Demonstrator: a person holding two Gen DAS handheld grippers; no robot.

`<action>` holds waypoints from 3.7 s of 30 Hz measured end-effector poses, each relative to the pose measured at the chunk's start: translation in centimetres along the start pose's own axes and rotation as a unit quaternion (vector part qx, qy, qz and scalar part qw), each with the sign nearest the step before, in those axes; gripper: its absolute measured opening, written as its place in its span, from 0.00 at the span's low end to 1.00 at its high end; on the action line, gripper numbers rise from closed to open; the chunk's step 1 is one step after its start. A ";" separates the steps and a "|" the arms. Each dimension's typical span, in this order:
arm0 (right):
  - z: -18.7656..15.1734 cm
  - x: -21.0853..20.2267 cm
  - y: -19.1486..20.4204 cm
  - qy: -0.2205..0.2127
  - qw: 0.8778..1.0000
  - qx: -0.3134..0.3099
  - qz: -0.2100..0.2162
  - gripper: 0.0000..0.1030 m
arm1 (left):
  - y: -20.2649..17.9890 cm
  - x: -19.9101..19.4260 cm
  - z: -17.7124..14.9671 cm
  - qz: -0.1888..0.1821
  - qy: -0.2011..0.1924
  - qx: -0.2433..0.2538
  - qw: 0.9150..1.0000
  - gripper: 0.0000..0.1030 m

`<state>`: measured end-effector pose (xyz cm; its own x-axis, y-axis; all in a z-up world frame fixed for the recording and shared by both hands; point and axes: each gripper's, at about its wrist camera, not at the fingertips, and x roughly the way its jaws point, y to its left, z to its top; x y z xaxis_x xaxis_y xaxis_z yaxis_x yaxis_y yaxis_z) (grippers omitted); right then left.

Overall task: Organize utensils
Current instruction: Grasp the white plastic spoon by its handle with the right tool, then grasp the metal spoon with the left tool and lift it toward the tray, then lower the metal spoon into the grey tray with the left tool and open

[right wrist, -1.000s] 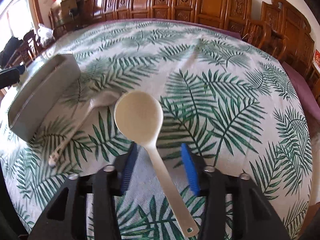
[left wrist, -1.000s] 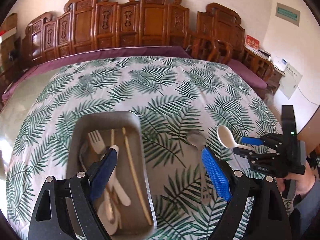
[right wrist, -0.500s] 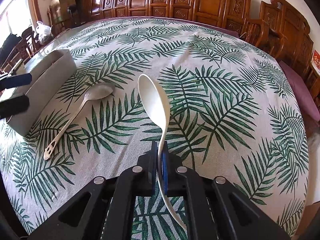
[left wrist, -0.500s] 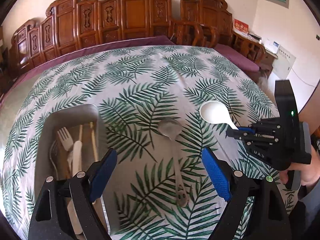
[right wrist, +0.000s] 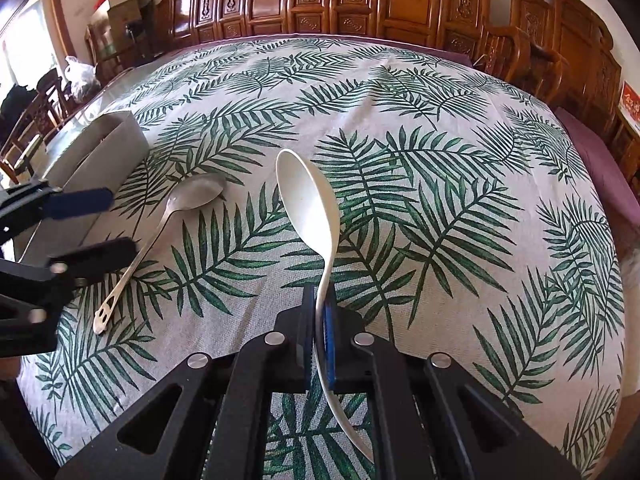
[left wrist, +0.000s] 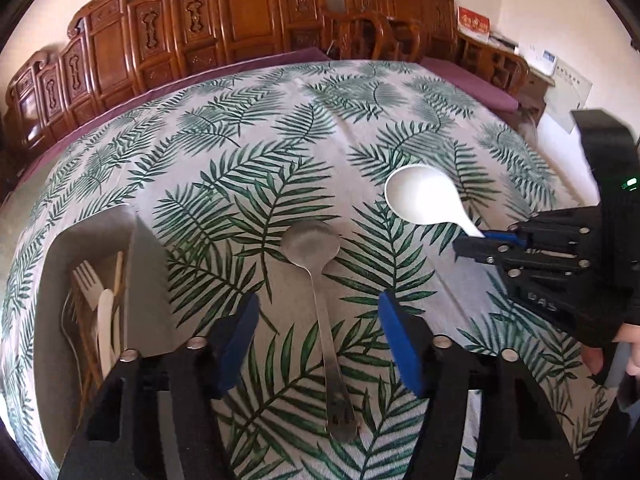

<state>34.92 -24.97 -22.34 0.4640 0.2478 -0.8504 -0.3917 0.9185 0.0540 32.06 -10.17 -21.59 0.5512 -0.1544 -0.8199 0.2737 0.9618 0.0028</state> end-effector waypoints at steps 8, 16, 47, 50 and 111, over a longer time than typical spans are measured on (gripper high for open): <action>-0.1 -0.1 -0.4 0.000 1.000 0.008 0.009 0.06 | -0.3 3.0 0.9 0.007 0.036 -0.012 0.999 0.35; -0.3 -0.2 -0.4 0.001 1.000 0.007 0.011 0.06 | -0.2 3.7 1.2 0.020 0.034 -0.020 0.999 0.22; -0.2 -3.2 5.4 -0.042 0.999 -0.014 0.023 0.05 | 2.8 -7.3 -0.1 -0.014 -0.079 -0.029 0.996 0.05; -0.2 -3.5 5.7 -0.047 0.999 -0.016 0.022 0.05 | 2.9 -7.7 -0.1 -0.018 -0.088 -0.029 0.996 0.05; 2.4 -8.2 17.0 -0.116 0.988 -0.060 0.079 0.05 | 16.5 -8.5 -4.6 0.050 -0.037 -0.144 0.988 0.05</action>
<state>26.42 -10.67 -13.18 0.5540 0.4610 -0.6932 -0.5582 0.8234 0.1015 28.29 8.05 -17.18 0.6228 -0.0612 -0.7800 -0.0155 0.9958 -0.0905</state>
